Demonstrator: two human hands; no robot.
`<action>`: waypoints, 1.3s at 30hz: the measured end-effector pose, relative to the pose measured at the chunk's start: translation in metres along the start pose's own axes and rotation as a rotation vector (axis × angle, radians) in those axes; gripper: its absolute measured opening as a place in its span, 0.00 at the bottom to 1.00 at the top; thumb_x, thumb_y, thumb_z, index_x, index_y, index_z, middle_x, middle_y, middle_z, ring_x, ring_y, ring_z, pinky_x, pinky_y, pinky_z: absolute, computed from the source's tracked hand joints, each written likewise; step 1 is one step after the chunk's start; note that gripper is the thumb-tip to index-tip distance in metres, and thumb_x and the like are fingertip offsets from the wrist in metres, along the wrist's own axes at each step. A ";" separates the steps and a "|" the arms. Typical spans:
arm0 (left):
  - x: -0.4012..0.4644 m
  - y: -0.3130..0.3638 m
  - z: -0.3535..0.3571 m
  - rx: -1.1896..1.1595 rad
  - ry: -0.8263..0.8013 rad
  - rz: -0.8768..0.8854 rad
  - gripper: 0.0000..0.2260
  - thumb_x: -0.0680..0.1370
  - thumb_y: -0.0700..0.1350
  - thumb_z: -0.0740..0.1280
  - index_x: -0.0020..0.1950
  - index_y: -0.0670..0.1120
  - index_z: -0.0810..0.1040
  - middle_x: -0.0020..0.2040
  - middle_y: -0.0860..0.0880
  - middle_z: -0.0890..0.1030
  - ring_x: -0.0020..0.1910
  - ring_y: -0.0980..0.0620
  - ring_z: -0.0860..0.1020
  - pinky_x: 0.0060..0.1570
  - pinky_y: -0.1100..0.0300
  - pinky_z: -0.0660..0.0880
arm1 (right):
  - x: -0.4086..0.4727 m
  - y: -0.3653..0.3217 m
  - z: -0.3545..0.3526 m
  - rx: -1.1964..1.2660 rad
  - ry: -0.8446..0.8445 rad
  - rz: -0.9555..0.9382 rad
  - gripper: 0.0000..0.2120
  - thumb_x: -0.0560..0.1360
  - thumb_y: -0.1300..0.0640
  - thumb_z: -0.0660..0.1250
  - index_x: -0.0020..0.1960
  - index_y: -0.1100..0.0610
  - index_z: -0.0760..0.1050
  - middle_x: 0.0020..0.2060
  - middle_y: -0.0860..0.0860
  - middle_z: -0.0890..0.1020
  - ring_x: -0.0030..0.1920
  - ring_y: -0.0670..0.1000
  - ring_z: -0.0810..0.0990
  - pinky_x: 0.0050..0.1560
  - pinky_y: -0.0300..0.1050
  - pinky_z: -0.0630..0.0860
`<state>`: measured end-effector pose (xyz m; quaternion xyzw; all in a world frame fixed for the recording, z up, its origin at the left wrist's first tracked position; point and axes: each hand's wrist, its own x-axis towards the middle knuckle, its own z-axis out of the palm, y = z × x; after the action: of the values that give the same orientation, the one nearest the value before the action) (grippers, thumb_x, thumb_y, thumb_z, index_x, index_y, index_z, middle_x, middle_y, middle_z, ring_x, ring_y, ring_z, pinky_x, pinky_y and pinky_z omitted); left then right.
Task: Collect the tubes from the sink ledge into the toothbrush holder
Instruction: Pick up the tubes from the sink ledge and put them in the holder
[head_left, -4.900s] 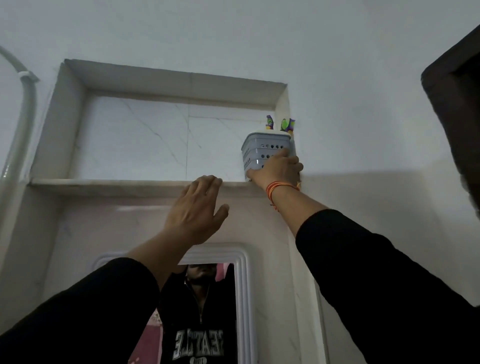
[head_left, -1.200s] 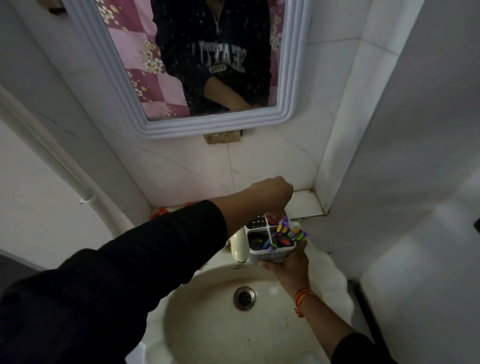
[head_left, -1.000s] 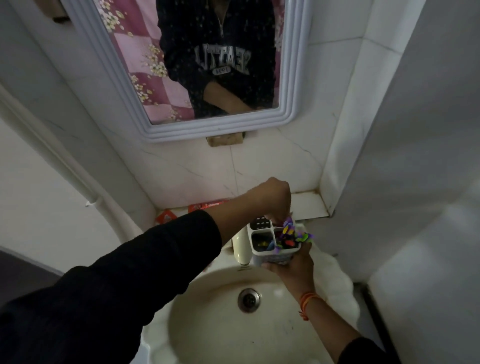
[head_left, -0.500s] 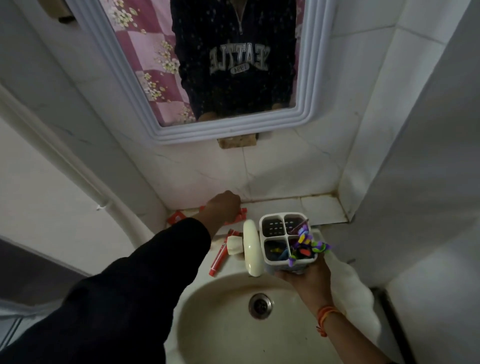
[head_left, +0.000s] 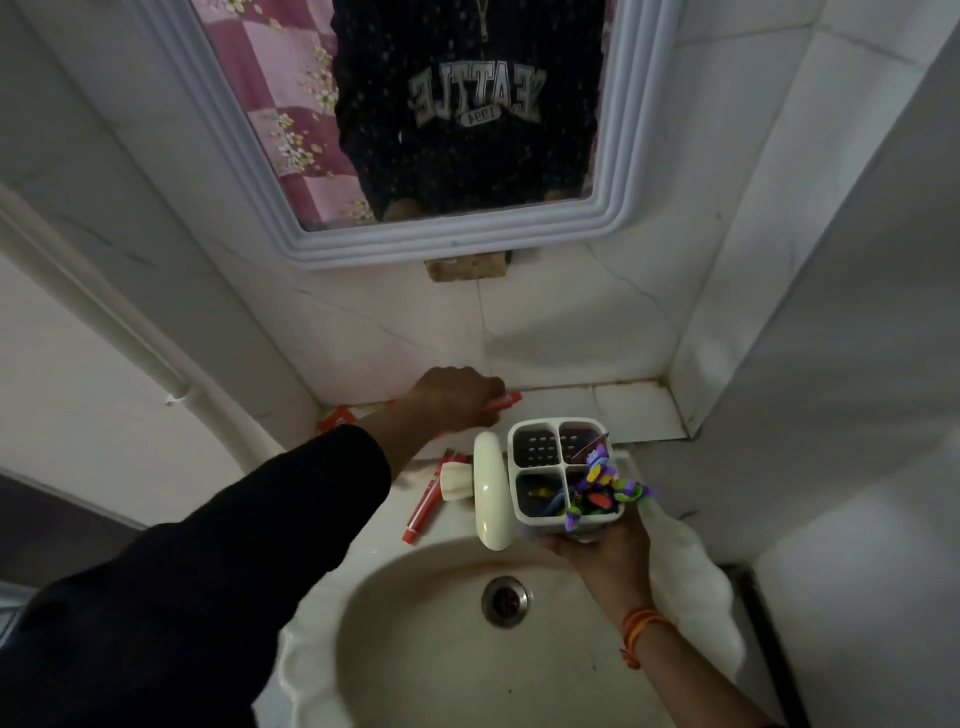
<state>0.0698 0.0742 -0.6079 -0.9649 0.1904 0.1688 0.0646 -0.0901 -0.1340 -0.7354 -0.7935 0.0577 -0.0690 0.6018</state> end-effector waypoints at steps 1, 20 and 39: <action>-0.002 0.004 -0.013 -0.033 -0.011 0.020 0.19 0.80 0.58 0.66 0.69 0.53 0.75 0.57 0.47 0.82 0.52 0.47 0.81 0.46 0.55 0.74 | 0.000 0.000 0.000 -0.005 -0.006 0.008 0.37 0.50 0.44 0.88 0.56 0.37 0.77 0.52 0.43 0.85 0.56 0.43 0.83 0.55 0.53 0.83; -0.029 0.106 -0.059 -0.348 0.078 0.122 0.09 0.75 0.49 0.75 0.50 0.45 0.87 0.44 0.46 0.88 0.45 0.51 0.86 0.43 0.60 0.81 | -0.004 -0.007 -0.007 -0.017 0.001 0.038 0.37 0.52 0.57 0.87 0.54 0.37 0.74 0.52 0.43 0.84 0.55 0.36 0.80 0.52 0.26 0.75; 0.020 -0.018 0.058 -0.009 0.079 -0.244 0.11 0.82 0.45 0.66 0.62 0.45 0.82 0.56 0.44 0.80 0.55 0.44 0.81 0.47 0.53 0.78 | -0.001 0.005 -0.002 0.004 -0.004 0.015 0.37 0.52 0.53 0.88 0.55 0.36 0.76 0.52 0.42 0.85 0.55 0.37 0.82 0.54 0.41 0.80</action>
<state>0.0768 0.0948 -0.6677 -0.9871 0.0734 0.1225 0.0730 -0.0910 -0.1370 -0.7393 -0.7921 0.0624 -0.0629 0.6039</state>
